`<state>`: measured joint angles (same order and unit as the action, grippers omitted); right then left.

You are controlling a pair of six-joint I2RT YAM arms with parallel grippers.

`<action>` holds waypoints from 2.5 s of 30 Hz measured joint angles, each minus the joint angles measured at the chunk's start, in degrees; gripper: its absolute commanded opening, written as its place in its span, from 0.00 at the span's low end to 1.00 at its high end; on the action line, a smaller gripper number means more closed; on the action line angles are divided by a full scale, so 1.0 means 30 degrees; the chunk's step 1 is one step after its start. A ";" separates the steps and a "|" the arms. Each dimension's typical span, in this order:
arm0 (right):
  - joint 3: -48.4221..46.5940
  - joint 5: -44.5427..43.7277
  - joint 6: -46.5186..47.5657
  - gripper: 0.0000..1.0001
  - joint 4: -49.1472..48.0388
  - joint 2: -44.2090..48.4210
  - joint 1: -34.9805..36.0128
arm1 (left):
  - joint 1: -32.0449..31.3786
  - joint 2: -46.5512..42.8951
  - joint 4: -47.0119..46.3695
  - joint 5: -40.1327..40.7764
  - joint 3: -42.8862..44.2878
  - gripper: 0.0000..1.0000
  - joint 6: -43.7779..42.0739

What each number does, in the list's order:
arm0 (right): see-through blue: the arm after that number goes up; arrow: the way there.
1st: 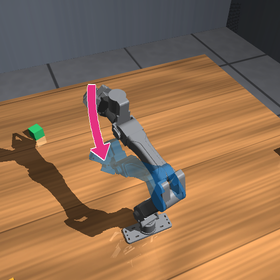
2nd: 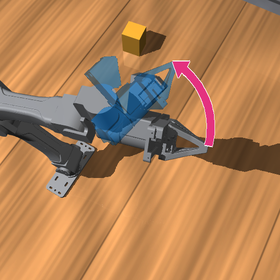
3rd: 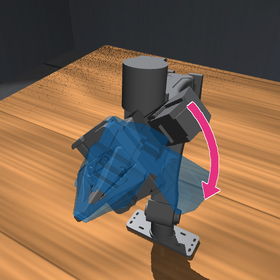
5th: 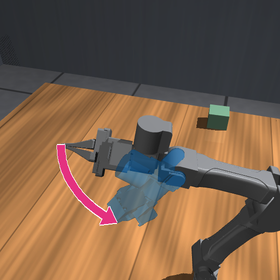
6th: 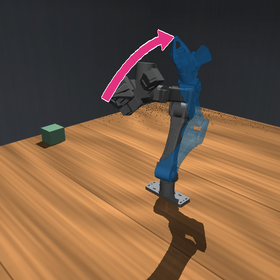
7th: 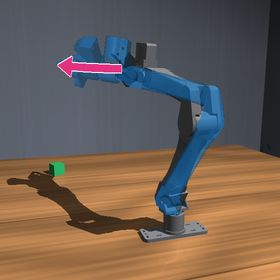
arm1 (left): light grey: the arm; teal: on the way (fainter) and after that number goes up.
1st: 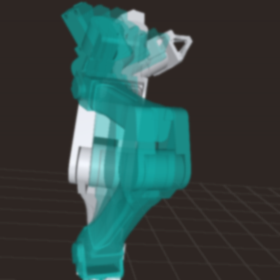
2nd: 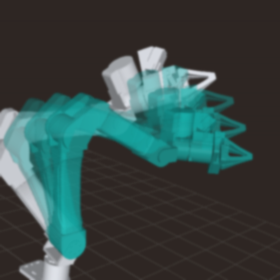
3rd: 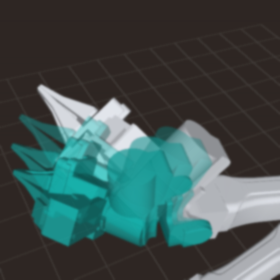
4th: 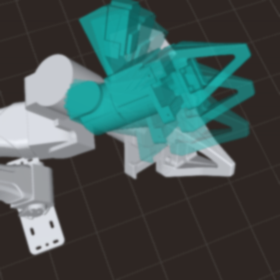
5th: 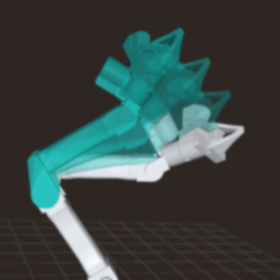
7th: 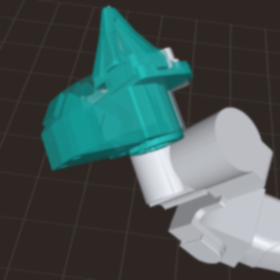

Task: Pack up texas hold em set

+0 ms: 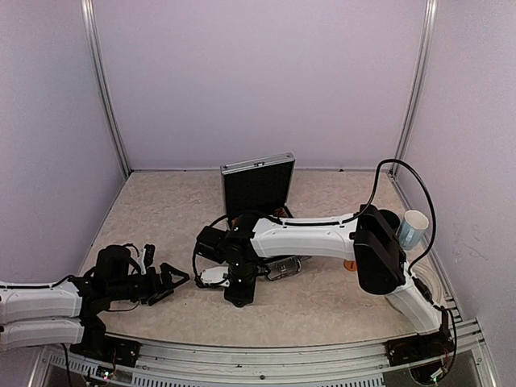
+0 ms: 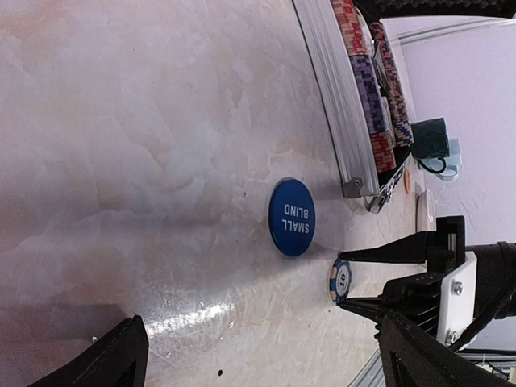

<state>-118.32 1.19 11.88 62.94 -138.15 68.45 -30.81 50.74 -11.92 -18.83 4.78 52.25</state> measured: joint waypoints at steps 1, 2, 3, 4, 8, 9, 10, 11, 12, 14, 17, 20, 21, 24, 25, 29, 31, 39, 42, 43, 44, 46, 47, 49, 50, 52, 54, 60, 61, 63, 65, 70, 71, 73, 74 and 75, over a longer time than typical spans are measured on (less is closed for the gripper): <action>0.0000 -0.0007 0.0000 0.26 0.0000 0.0015 0.0000 | 0.0007 0.0000 0.0000 0.0000 0.0000 0.99 0.0000; 0.0000 -0.0029 0.0000 0.26 0.0000 0.0015 -0.0007 | 0.0015 0.0000 -0.0007 0.0000 0.0000 0.99 0.0000; -0.0007 -0.0058 0.0000 0.26 0.0000 0.0022 0.0000 | 0.0015 0.0000 -0.0007 -0.0007 0.0000 0.99 0.0000; -0.0007 -0.0109 0.0000 0.26 -0.0007 0.0044 -0.0007 | 0.0015 0.0007 -0.0022 -0.0022 0.0000 0.99 0.0000; -0.0007 -0.0350 0.0007 0.26 -0.0284 0.0277 -0.0007 | 0.0015 0.0189 -0.0270 -0.0117 -0.0007 0.99 0.0000; -0.0007 -0.0415 0.0007 0.26 -0.0510 0.0423 -0.0007 | 0.0015 0.0262 -0.0372 -0.0168 -0.0015 0.99 0.0007; -0.0007 -0.0466 0.0007 0.26 -0.0780 0.0583 -0.0007 | 0.0015 0.0335 -0.0532 -0.0226 -0.0036 0.99 0.0007; -0.0007 -0.0503 0.0051 0.26 -0.0991 0.0750 -0.0007 | 0.0015 0.0401 -0.0685 -0.0277 -0.0066 0.99 0.0007; -0.0007 -0.0517 0.0007 0.26 -0.1217 0.0940 -0.0007 | 0.0015 0.0488 -0.0838 -0.0357 -0.0095 0.99 0.0007; -0.0007 -0.0539 0.0051 0.26 -0.1588 0.1406 -0.0007 | 0.0015 0.0699 -0.1122 -0.0539 -0.0146 0.99 0.0015; 0.0000 -0.0576 0.0036 0.33 -0.1960 0.2149 -0.0007 | 0.0015 0.0933 -0.1515 -0.0714 -0.0204 0.99 0.0007; 0.0036 -0.0787 -0.0036 0.57 -0.2069 0.2492 -0.0022 | 0.0015 0.1144 -0.1821 -0.0889 -0.0204 0.98 0.0007; 0.0182 -0.1013 -0.0066 0.63 -0.2186 0.2528 -0.0051 | 0.0015 0.1217 -0.1945 -0.1005 -0.0211 0.98 0.0007; 0.1158 -0.1800 -0.0474 0.73 -0.2557 0.2594 -0.0146 | -0.0007 0.1508 -0.2135 -0.1282 -0.0168 0.98 -0.0095; 0.1625 -0.2047 -0.0707 0.75 -0.2667 0.2630 -0.0219 | -0.0109 0.1705 -0.1945 -0.1297 -0.0015 0.99 -0.0270; 0.4306 -0.2907 -0.1668 0.87 -0.3140 0.3534 -0.0860 | -0.1137 0.3060 0.0291 -0.0444 0.2244 0.99 -0.1421; 0.5523 -0.3366 -0.2266 0.94 -0.3432 0.4371 -0.1195 | -0.1916 0.3832 0.1413 0.0321 0.3679 0.99 -0.1938; 0.9843 -0.5668 -0.5013 0.99 -0.5741 0.8903 -0.3075 | -0.6433 0.8837 0.5581 0.4335 1.0047 0.99 -0.3235; 1.0921 -0.6054 -0.5712 0.99 -0.6564 1.0265 -0.3752 | -0.7672 1.0950 0.6900 0.5370 1.2152 0.99 -0.3606; 1.1322 -0.6222 -0.5909 0.99 -0.6812 1.0790 -0.3949 | -0.8080 1.1701 0.7475 0.5727 1.2983 0.99 -0.3781; 1.1679 -0.6375 -0.6062 0.99 -0.7082 1.1242 -0.4160 | -0.8408 1.2407 0.7919 0.6003 1.3675 0.98 -0.3949; 1.2437 -0.6506 -0.6302 0.99 -0.7635 1.2152 -0.4473 | -0.8998 1.3857 0.8837 0.6513 1.5161 0.97 -0.4255; 1.2794 -0.6528 -0.6375 0.99 -0.7861 1.2590 -0.4561 | -0.9282 1.4630 0.9238 0.6732 1.5868 0.96 -0.4379; 1.3522 -0.6499 -0.6492 0.99 -0.8378 1.3420 -0.4641 | -0.9697 1.5788 0.9908 0.7067 1.6859 0.94 -0.4539; 1.3799 -0.6484 -0.6506 0.99 -0.8590 1.3712 -0.4648 | -0.9901 1.6349 1.0265 0.7213 1.7267 0.93 -0.4597; 1.4331 -0.6477 -0.6513 0.99 -0.9049 1.4178 -0.4743 | -1.0236 1.7019 1.0877 0.7584 1.7777 0.91 -0.4663; 1.4790 -0.6448 -0.6513 0.99 -0.9464 1.4447 -0.4758 | -1.0513 1.7296 1.1431 0.7810 1.8192 0.88 -0.4626; 1.5584 -0.6317 -0.6368 0.99 -1.0091 1.4746 -0.4918 | -1.0863 1.7784 1.2415 0.8306 1.8892 0.84 -0.4503; 1.5650 -0.6295 -0.6339 0.99 -1.0149 1.4790 -0.4969 | -1.0928 1.7894 1.2582 0.8306 1.9045 0.84 -0.4495; 1.5715 -0.6244 -0.6295 0.99 -1.0280 1.4863 -0.5100 | -1.1162 1.8185 1.3041 0.8371 1.9496 0.83 -0.4495; 1.5803 -0.6178 -0.6266 0.99 -1.0462 1.5001 -0.5238 | -1.1555 1.8564 1.3624 0.8488 2.0079 0.80 -0.4481; 1.6021 -0.5996 -0.6244 0.99 -1.0717 1.5380 -0.5421 | -1.2305 1.8965 1.4498 0.8786 2.0640 0.77 -0.4401; 1.6036 -0.5960 -0.6244 0.99 -1.0783 1.5402 -0.5421 | -1.2371 1.8965 1.4593 0.8837 2.0640 0.76 -0.4364; 1.6050 -0.5894 -0.6244 0.99 -1.0863 1.5409 -0.5428 | -1.2371 1.8957 1.4608 0.8874 2.0611 0.75 -0.4320; 1.6072 -0.5880 -0.6244 0.99 -1.0907 1.5409 -0.5435 | -1.2371 1.8935 1.4586 0.8881 2.0567 0.73 -0.4291; 1.6116 -0.5829 -0.6244 0.99 -1.0950 1.5409 -0.5442 | -1.2371 1.8921 1.4564 0.8888 2.0531 0.72 -0.4269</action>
<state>-69.97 -16.29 -6.85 30.09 -91.92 52.12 -67.92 107.50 31.77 7.84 66.37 39.44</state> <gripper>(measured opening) 0.992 0.751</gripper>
